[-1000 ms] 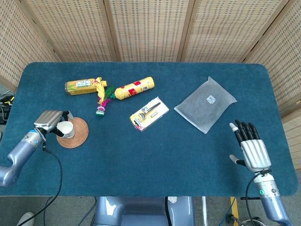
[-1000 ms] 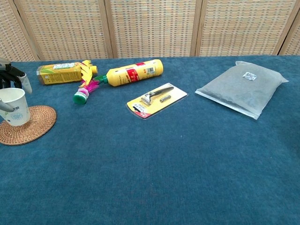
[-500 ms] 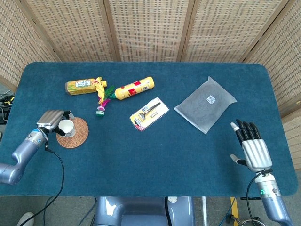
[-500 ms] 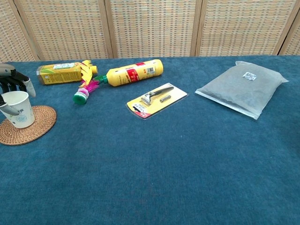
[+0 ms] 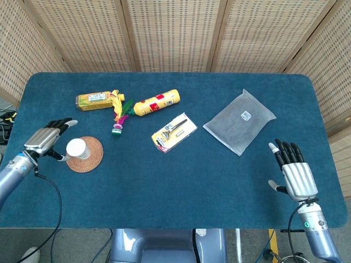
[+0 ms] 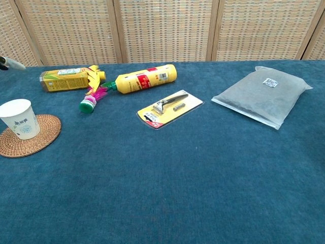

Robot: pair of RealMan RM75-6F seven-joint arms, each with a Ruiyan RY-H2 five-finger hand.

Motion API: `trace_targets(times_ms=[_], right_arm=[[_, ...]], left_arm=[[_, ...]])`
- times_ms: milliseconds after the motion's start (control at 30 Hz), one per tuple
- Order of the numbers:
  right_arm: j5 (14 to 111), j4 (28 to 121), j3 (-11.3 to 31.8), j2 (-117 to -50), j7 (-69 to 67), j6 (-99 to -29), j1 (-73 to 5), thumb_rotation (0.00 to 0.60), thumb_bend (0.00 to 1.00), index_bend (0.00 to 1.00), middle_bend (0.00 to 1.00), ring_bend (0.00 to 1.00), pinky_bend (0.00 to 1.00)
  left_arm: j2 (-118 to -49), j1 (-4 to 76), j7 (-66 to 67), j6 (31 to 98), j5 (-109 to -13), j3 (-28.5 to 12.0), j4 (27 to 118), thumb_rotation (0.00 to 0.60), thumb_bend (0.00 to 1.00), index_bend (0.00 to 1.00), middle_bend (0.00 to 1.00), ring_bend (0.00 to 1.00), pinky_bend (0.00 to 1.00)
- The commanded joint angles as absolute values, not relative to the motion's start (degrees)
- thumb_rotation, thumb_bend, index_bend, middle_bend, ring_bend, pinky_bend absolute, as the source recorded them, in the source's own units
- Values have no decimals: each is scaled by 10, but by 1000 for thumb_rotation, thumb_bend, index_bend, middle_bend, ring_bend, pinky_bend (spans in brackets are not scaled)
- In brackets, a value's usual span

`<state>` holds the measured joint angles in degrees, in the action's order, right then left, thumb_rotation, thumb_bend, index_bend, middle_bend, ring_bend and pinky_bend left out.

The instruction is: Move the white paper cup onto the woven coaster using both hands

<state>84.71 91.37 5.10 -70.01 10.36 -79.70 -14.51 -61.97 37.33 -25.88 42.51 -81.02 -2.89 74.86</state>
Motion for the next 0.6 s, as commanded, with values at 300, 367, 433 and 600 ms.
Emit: trace_targets(times_ms=[300, 367, 433, 600], right_arm=[[858, 922, 50, -695, 112, -810, -139, 600, 0, 51, 0, 0, 0], [863, 923, 50, -695, 113, -814, -138, 600, 0, 51, 0, 0, 0], [867, 924, 49, -694, 113, -817, -136, 600, 0, 51, 0, 0, 0], [878, 927, 47, -693, 112, -824, -134, 600, 0, 51, 0, 0, 0]], left_arm=[[-550, 174, -36, 743, -660, -43, 960, 600, 0, 0, 0, 0, 0], [-574, 137, -11, 793, -648, -31, 980, 600, 0, 0, 0, 0, 0], [-591, 117, -4, 820, -653, -25, 982, 600, 0, 0, 0, 0, 0], [-609, 92, -5, 840, -681, -11, 974, 600, 0, 0, 0, 0, 0]])
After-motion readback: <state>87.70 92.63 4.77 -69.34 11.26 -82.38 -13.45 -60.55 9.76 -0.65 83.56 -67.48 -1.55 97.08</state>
